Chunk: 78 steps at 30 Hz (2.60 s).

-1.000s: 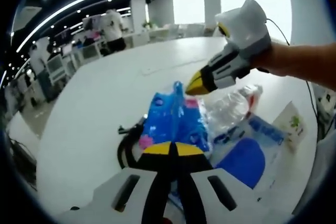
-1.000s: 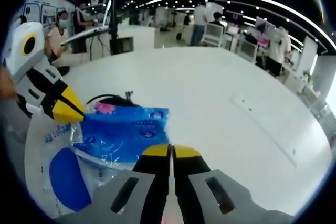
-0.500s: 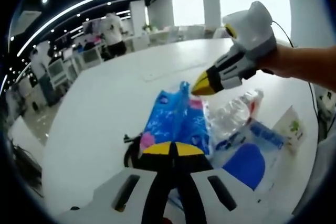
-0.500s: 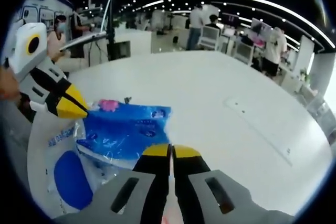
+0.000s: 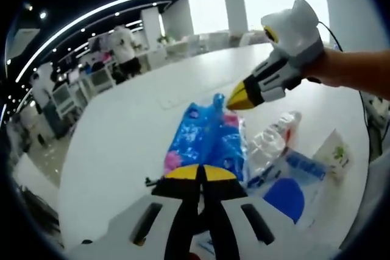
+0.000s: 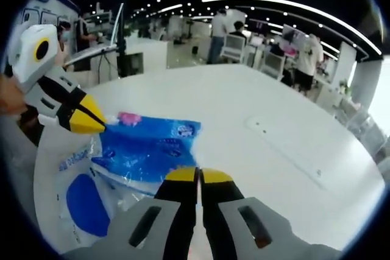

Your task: Arrange the tabletop items into an orderly group along one side of the table until the central work area is clear of visible clutter.

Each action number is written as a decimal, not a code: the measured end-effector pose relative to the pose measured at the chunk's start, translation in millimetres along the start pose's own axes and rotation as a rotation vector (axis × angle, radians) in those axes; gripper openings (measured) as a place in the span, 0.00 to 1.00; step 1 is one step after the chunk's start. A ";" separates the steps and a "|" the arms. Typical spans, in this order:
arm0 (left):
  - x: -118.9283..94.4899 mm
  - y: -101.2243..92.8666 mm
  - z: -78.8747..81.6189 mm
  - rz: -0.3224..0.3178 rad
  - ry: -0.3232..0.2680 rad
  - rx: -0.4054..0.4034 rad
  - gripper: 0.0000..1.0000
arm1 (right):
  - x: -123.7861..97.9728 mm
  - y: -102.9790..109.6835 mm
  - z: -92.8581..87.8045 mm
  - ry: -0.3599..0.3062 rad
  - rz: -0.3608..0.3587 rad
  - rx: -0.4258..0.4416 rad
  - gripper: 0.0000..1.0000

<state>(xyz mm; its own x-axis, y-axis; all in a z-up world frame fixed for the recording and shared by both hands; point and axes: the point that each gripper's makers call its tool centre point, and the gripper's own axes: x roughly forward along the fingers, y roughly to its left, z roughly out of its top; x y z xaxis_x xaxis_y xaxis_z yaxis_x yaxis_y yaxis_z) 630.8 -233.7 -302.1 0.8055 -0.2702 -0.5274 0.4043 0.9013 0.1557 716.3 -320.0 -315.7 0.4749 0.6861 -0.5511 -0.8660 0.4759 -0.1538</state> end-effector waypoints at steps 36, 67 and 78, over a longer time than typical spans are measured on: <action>23.1 -93.9 61.4 -0.169 -0.030 0.156 0.00 | -115.5 -51.8 -50.8 0.028 -0.187 0.092 0.01; 87.4 -179.4 109.7 -0.296 -0.045 0.279 0.00 | -199.9 -113.0 -117.1 0.059 -0.363 0.215 0.01; 116.0 -201.6 115.9 -0.348 -0.036 0.312 0.00 | -209.9 -130.1 -147.2 0.092 -0.425 0.272 0.01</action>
<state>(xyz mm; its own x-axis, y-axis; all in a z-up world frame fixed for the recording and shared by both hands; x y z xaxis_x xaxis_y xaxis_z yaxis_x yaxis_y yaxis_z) 692.9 -486.0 -297.9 0.6113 -0.5552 -0.5640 0.7597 0.6114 0.2215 706.2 -606.9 -300.8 0.7498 0.3553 -0.5582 -0.5212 0.8369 -0.1674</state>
